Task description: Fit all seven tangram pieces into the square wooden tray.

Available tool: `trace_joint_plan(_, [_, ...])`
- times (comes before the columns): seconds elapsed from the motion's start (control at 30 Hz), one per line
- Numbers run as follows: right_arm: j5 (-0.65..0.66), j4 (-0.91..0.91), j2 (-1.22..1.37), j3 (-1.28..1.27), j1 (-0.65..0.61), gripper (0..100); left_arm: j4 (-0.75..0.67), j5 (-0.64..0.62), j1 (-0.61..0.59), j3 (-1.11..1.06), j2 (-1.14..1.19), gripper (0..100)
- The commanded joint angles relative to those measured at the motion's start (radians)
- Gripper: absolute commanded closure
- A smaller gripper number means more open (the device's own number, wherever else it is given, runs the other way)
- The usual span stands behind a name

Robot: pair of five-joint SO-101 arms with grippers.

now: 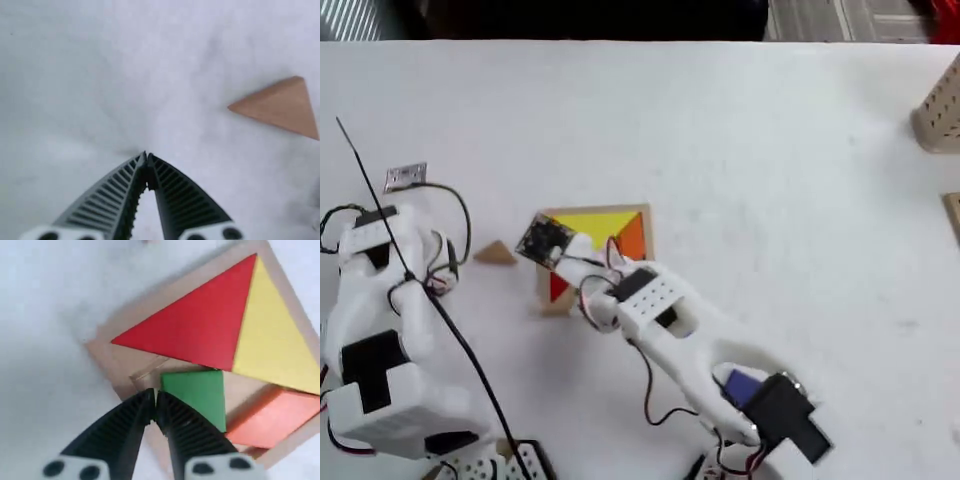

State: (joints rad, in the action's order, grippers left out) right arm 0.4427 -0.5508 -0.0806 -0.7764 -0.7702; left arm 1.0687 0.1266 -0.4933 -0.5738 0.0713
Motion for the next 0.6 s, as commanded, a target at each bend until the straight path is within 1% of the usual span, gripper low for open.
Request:
trace_joint_plan(0.0, [0.011,-0.01,0.025,0.097,-0.039,97.9,-0.014,-0.002,0.016,0.018,-0.004,98])
trace_joint_plan(0.17, [0.011,-0.012,0.044,0.112,-0.042,97.9,-0.014,-0.002,0.016,0.018,-0.004,98])
trace_joint_plan(0.33, [0.011,-0.084,-0.074,0.115,-0.036,97.9,-0.014,-0.002,0.016,0.018,-0.004,98])
trace_joint_plan(0.43, [0.009,-0.128,-0.163,0.115,0.028,97.9,-0.014,-0.002,0.016,0.018,-0.004,98])
trace_joint_plan(0.57, [0.009,-0.107,-0.194,0.094,0.14,97.9,-0.014,-0.002,0.016,0.018,-0.004,98])
